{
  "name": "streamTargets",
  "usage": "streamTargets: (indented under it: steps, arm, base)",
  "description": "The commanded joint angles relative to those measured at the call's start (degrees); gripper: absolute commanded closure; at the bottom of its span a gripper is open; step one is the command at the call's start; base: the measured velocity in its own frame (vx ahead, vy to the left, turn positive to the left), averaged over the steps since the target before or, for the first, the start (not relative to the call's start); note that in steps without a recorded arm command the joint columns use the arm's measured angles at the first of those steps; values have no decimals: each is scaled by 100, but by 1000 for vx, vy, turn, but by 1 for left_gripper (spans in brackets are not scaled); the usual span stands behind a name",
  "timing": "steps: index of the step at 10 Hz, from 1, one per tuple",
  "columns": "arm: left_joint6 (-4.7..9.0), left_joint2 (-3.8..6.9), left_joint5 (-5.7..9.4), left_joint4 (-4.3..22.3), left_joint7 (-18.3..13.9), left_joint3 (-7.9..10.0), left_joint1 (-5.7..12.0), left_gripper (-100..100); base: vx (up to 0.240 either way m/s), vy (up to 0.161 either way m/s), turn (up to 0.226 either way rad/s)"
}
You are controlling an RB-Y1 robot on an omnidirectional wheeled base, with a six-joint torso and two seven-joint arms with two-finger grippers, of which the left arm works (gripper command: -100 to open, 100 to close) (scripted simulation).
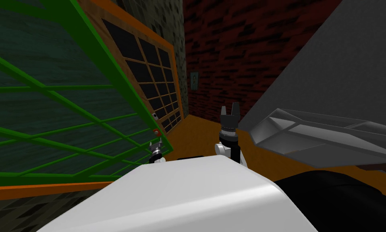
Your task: Pull the door open
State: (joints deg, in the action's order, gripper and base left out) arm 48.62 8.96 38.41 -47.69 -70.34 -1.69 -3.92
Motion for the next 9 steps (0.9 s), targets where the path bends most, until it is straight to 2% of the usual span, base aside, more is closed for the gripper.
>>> streamTargets:
  steps: [1,2,3,5,6,7,9]
  arm:
    - [66,119,10,101,-180,-9,-28,-100]
    - [80,176,18,121,-246,-7,-52,-100]
    - [112,300,36,165,-392,-5,-104,-100]
    - [145,432,55,212,-547,-2,-159,-100]
    - [178,560,73,258,-698,0,-213,-100]
    - [193,620,82,280,-768,1,-238,-100]
    - [241,806,108,346,-986,5,-315,-100]
  base:
    - [166,5,-50]
    - [158,-8,-34]
    - [171,7,-57]
    - [150,8,-40]
    - [146,11,-62]
    - [137,15,-41]
    - [158,-4,-51]
